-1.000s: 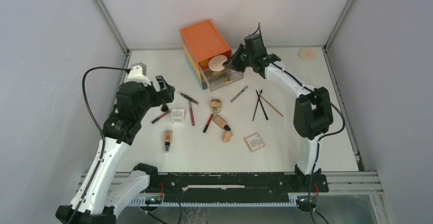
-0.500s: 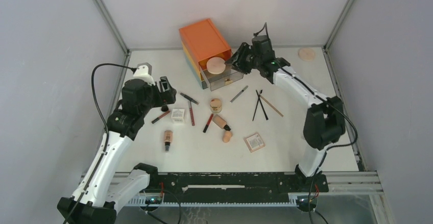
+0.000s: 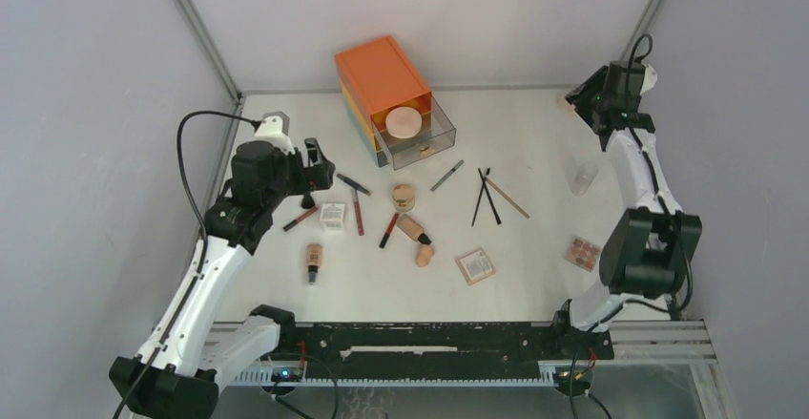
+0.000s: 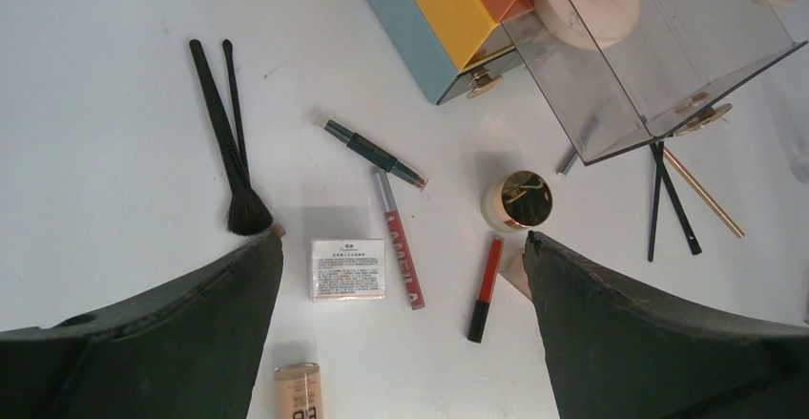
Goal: Organize the makeup
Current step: Pick up the makeup tool from the corner of the board.
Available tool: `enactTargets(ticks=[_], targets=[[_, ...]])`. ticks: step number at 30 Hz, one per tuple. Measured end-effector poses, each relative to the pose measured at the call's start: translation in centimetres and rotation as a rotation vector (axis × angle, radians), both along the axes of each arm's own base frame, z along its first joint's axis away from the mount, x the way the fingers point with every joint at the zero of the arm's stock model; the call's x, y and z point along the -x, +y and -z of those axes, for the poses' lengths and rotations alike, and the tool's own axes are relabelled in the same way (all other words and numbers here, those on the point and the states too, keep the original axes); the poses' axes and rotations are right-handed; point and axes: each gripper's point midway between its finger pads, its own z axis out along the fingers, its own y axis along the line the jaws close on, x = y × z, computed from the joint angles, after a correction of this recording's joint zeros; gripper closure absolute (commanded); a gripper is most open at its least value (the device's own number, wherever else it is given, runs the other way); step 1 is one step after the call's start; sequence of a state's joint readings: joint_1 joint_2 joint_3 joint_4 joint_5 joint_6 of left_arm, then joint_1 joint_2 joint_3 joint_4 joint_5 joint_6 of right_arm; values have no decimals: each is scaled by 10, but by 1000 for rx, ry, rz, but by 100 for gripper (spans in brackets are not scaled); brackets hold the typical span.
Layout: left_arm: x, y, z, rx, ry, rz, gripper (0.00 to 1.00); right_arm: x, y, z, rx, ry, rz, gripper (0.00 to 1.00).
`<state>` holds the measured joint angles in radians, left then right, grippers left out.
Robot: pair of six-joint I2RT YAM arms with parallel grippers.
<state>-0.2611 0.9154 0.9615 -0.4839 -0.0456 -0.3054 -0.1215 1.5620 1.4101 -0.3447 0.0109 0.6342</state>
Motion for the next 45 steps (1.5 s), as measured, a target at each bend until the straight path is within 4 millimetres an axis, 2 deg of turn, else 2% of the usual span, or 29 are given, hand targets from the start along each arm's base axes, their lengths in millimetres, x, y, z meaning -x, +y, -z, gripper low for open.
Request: enactTargets(ticks=[3, 5, 9, 12, 15, 22, 28, 31, 35, 40, 45], targets=[[-6, -2, -3, 2, -3, 4, 0, -14, -31, 40, -1, 105, 63, 36], [-11, -4, -6, 1, -13, 6, 0, -36, -49, 62, -3, 159, 93, 36], [-22, -5, -14, -7, -39, 8, 0, -80, -79, 98, -16, 214, 140, 36], [-29, -5, -16, -9, -49, -3, 0, -97, -94, 124, -36, 253, 173, 34], [-36, -4, -23, -8, -86, -18, 0, -110, -105, 146, -63, 281, 205, 33], [-50, 4, -46, -21, -191, -65, 0, -140, -119, 181, -103, 281, 265, 32], [-62, 8, -42, -41, -200, -95, 0, -148, -122, 221, -151, 312, 316, 33], [-67, 9, -34, -64, -181, -94, 0, -158, -124, 218, -163, 281, 328, 34], [-72, 16, -26, -90, -161, -111, 0, -166, -126, 219, -186, 255, 346, 40], [-74, 25, -26, -100, -160, -129, 0, -171, -127, 223, -215, 241, 366, 59], [-74, 25, -26, -100, -160, -129, 0, -176, -127, 228, -249, 223, 372, 76]])
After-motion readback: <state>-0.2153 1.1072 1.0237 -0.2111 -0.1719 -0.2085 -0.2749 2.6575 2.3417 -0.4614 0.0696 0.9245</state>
